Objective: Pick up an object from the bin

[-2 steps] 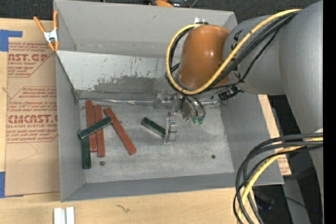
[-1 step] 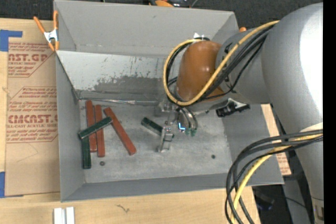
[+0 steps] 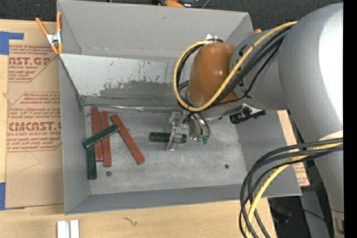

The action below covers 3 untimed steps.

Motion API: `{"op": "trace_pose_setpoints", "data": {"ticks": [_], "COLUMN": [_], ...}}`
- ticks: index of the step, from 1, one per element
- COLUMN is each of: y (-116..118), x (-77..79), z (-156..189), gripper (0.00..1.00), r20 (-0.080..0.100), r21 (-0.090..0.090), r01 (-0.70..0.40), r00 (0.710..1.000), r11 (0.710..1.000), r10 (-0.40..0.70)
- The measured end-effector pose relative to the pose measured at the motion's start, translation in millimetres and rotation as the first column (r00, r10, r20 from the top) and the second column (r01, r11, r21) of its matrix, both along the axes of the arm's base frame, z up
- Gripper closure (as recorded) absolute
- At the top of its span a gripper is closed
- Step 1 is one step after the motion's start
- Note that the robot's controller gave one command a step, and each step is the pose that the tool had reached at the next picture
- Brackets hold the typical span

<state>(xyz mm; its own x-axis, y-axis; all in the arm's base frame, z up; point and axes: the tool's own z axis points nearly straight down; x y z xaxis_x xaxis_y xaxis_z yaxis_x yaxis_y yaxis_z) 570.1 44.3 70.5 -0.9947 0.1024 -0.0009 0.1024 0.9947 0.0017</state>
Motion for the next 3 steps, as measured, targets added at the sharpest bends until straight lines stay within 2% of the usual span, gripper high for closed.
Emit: {"op": "trace_pose_setpoints", "data": {"ticks": [1, 2, 3], "y": [0, 0, -19], "x": [-0.5, 0.0, -5.5], "z": [-1, 0, 164], "gripper": [0.00, 1.00, 1.00], "r20": [-0.001, 0.000, 0.010], "r21": [0.000, 0.000, -0.001], "r01": [0.000, 0.000, -0.021], "r00": [1.000, 1.000, 1.000], "r11": [1.000, 1.000, 1.000], "r10": [0.000, 0.000, 0.021]}}
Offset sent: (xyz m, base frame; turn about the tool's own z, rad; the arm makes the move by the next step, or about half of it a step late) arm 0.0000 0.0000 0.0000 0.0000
